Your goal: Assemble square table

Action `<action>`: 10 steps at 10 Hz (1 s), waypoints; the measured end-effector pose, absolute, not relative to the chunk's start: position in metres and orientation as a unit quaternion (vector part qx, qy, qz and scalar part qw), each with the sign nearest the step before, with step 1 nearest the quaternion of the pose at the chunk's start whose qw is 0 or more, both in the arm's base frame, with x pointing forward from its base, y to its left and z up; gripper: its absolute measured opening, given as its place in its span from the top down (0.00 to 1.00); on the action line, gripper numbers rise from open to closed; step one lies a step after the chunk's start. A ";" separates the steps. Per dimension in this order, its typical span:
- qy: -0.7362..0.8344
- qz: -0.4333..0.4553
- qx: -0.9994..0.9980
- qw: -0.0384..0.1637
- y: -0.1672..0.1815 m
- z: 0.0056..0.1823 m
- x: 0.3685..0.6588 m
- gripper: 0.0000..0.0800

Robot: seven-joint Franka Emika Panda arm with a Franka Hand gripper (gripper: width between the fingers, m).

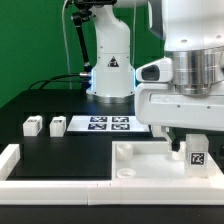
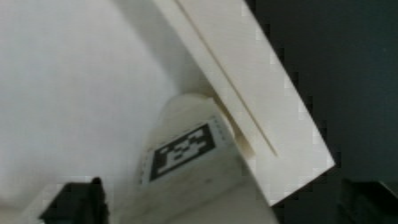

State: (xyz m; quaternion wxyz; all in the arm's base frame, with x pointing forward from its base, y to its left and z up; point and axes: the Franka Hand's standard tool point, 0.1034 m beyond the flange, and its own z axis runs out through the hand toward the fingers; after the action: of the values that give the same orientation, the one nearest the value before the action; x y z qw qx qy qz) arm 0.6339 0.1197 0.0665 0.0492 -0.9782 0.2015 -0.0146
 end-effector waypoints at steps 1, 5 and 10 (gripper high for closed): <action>0.136 -0.018 -0.990 0.042 0.119 0.065 0.633 0.19; 0.023 -0.030 -0.999 0.033 0.121 0.061 0.632 0.19; 0.136 -0.024 -0.990 0.038 0.121 0.060 0.631 0.64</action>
Offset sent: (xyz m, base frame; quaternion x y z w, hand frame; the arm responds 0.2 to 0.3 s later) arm -0.0028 0.0067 -0.0035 -0.0166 -0.0057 -0.2394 0.9708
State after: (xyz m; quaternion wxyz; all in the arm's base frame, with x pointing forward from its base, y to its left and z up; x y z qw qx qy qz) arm 0.6309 0.1205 0.0598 0.0380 -0.9896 0.1365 -0.0242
